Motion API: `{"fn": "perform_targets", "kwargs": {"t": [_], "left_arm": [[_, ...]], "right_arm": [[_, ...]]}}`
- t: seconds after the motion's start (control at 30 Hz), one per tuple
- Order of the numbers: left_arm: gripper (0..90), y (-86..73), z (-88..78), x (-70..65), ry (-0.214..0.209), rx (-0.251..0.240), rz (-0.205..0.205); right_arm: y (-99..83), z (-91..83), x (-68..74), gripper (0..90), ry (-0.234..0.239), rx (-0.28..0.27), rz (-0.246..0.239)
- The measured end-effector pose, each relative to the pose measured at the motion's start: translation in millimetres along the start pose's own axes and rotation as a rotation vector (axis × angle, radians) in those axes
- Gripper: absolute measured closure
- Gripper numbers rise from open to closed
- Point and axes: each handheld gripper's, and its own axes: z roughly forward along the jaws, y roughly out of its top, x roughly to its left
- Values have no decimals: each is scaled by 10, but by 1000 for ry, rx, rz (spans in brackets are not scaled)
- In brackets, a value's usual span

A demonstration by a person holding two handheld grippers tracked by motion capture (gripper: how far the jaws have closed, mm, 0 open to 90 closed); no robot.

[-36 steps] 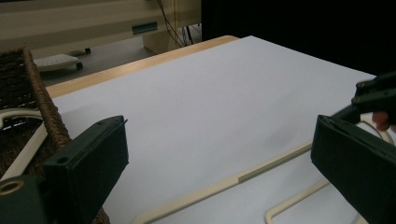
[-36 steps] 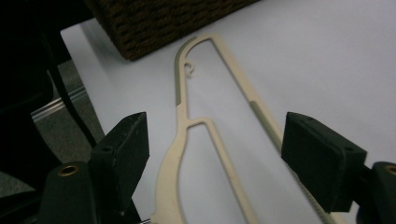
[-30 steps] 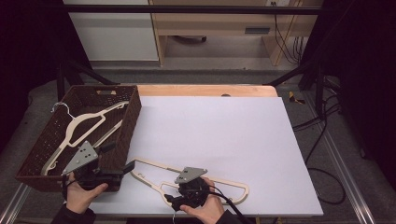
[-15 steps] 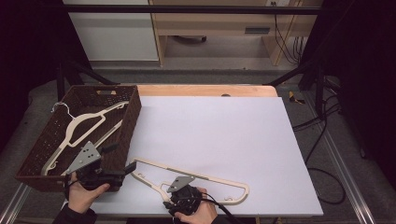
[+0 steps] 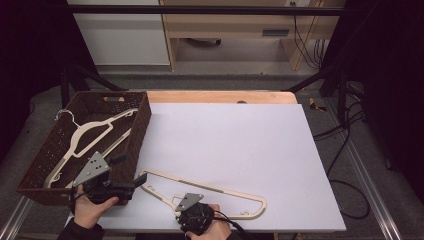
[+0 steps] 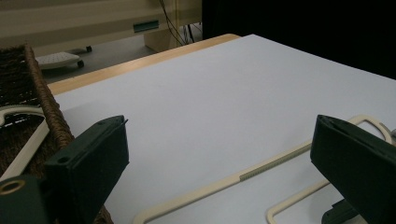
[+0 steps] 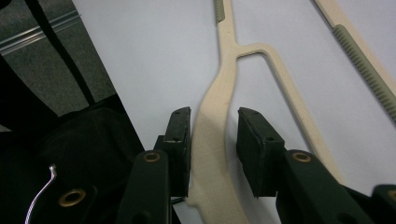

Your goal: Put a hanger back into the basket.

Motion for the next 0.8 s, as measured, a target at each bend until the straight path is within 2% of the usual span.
{"fn": "perform_targets", "kwargs": {"t": [0.03, 0.13, 0.3, 0.47, 0.53, 0.57, 0.6, 0.67, 0.8], "left_arm": [[43, -2, 7, -4, -2, 2, 1], [43, -6, 20, -16, -5, 9, 5], [43, -10, 28, -24, -11, 14, 12], [43, -10, 18, -18, -11, 13, 14], [43, -11, 18, -17, -11, 13, 14], [43, -12, 19, -17, -12, 14, 14], [44, -15, 25, -21, -12, 17, 15], [44, -17, 29, -23, -13, 18, 15], [44, -21, 45, -32, -15, 24, 17]], "right_arm": [[0, 3, -4, 676, -4, 1, -15], [11, 0, -1, 728, -5, 9, -5], [2, -4, -83, 730, 45, -8, 51], [8, -24, -113, 731, 64, 4, 82], [8, -26, -119, 731, 66, 6, 78], [1, -24, -135, 730, 69, 0, 54], [6, -24, -119, 729, 69, 7, 75], [7, -23, -120, 726, 69, 7, 74], [2, -9, -91, 695, 54, 5, 37]]}}
